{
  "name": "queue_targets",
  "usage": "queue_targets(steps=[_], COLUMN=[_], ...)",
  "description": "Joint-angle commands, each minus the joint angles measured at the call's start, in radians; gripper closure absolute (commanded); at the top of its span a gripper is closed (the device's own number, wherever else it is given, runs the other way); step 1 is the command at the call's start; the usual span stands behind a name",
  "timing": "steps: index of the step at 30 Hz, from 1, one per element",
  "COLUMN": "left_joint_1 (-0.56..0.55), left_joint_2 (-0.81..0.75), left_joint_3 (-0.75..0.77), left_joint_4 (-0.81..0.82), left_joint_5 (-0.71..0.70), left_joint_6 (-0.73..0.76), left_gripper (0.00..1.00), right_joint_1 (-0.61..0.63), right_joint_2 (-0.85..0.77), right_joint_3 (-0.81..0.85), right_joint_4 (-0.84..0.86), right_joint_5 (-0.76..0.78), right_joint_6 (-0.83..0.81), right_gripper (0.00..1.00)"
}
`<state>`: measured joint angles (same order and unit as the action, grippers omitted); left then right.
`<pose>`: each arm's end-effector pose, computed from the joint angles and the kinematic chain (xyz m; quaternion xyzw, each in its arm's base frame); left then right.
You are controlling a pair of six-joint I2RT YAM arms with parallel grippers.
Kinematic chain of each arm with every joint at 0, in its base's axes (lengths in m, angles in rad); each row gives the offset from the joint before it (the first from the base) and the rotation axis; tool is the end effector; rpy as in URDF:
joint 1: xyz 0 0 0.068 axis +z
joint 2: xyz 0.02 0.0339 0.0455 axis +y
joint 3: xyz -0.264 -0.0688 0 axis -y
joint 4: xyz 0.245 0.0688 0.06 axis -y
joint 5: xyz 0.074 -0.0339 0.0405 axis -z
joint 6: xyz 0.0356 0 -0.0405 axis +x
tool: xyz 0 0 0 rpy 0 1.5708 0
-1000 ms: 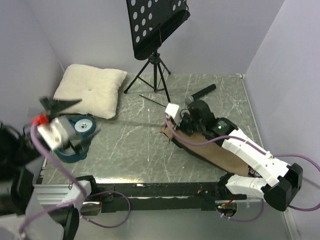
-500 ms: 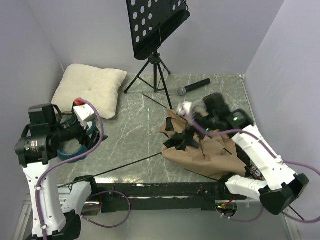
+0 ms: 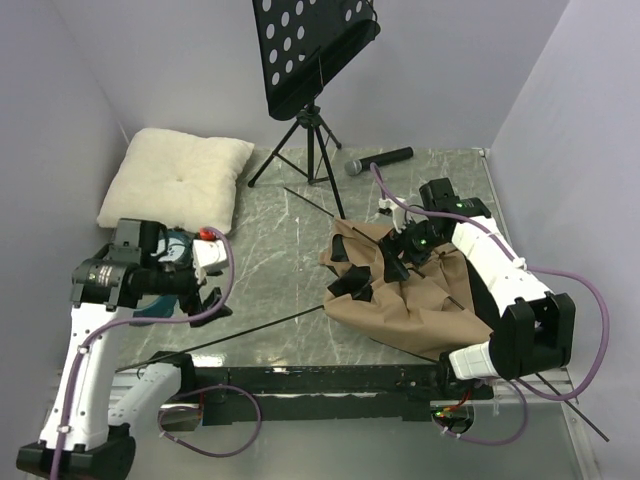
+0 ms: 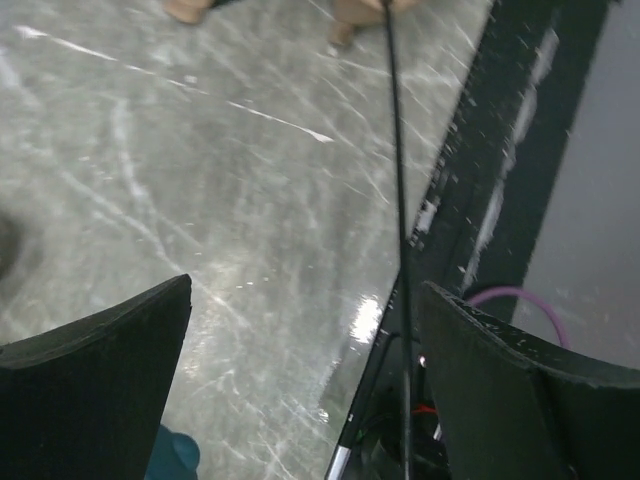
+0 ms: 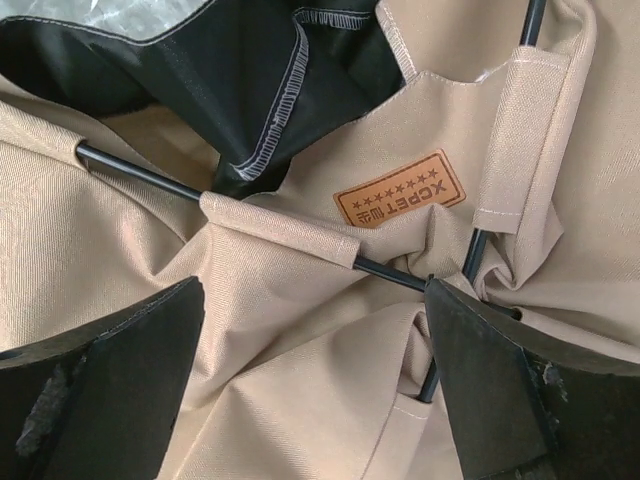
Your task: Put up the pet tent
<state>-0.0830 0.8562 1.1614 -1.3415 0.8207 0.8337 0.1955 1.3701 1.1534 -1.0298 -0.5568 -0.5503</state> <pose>0.1102 -0.0353 0.3592 0.4858 0.7465 -0.2692 0.3664 0.2443 0.0676 0.2793 -0.3870 0.8675 0.2396 0.2006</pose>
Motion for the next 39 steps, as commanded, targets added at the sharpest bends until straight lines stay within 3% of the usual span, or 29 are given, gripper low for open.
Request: queue_targets(steps=[1,4,12,15,18,21,23,30,39], left_joint_1=[-0.144,-0.282,-0.654,-0.733,-0.741,-0.742,-0.741,-0.742,-0.741], left_joint_2=[0.055,0.118,0.201,0.254,0.293,0.284,0.282,0.277,0.288], left_joint_3=[-0.083,-0.132,-0.192,-0.21,-0.212,-0.22,-0.223,-0.229,-0.23], left_joint_4=[-0.028,-0.013,0.151,0.197,0.223,0.274,0.288,0.297,0.32], left_joint_5=[-0.074,-0.097,-0.235,-0.291,-0.324,-0.357,-0.371,-0.423,-0.465], left_joint_6=[0.015,-0.028,-0.232,-0.289,-0.311,-0.341,-0.358,-0.4,-0.432], left_gripper=[0.05,0.1,0.12,0.21,0.46,0.83,0.98,0.99,0.99], right_joint_1=[-0.007,-0.007,-0.007,-0.007,-0.007,-0.007,-0.007,-0.056,-0.085], right_joint_2=[-0.009,-0.028,-0.011,0.043,0.078,0.09,0.093,-0.008,0.055], right_joint_3=[-0.004,-0.024,-0.109,-0.09,-0.087,-0.093,-0.084,-0.011,-0.127], right_joint_4=[0.019,0.008,0.065,0.06,0.063,0.071,0.059,-0.021,0.016], right_joint_5=[0.038,0.083,0.251,0.248,0.264,0.271,0.268,0.359,0.37], right_joint_6=[0.032,0.039,0.082,0.101,0.099,0.098,0.099,0.081,0.064], right_gripper=[0.05,0.07,0.08,0.12,0.21,0.37,0.42,0.08,0.06])
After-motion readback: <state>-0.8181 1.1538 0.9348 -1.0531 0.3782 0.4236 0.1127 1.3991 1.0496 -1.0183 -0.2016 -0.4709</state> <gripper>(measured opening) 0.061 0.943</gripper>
